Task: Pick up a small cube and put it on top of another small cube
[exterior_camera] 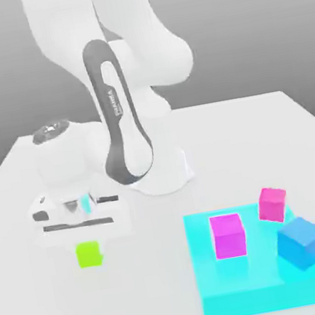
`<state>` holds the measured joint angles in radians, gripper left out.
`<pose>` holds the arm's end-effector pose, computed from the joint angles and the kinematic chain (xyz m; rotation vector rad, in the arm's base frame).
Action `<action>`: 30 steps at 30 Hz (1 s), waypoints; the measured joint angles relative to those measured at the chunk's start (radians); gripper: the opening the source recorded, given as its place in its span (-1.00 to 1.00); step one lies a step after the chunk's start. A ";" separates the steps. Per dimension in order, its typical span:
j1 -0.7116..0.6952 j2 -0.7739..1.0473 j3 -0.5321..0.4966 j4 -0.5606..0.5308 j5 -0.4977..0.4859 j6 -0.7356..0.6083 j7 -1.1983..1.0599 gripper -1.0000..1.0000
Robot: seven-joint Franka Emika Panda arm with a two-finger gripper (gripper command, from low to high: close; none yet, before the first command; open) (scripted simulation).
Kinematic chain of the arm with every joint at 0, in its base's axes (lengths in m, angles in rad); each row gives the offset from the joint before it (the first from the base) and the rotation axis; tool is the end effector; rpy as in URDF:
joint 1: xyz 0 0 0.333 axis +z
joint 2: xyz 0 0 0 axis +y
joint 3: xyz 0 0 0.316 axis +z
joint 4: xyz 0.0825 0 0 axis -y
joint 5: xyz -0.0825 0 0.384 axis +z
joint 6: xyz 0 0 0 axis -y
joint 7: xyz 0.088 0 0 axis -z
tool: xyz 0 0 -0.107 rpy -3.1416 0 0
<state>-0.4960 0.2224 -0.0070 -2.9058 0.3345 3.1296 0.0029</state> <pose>0.2675 -0.1800 0.1333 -2.8664 1.2804 -0.0035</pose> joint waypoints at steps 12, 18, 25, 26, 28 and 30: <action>0.148 -0.273 -0.121 -0.015 -0.369 -0.259 0.287 -1.00; 0.375 -0.274 -0.007 0.139 -0.360 -0.415 0.327 -1.00; 0.641 -0.271 0.125 0.326 -0.334 -0.598 0.363 -1.00; 0.680 -0.270 0.143 0.352 -0.330 -0.624 0.368 -1.00; 0.758 -0.269 0.179 0.406 -0.322 -0.676 0.378 -1.00; 0.807 -0.230 0.181 0.423 -0.330 -0.655 0.392 -1.00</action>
<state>0.3110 -0.0071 0.1735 -2.4824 0.0043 2.4745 0.3951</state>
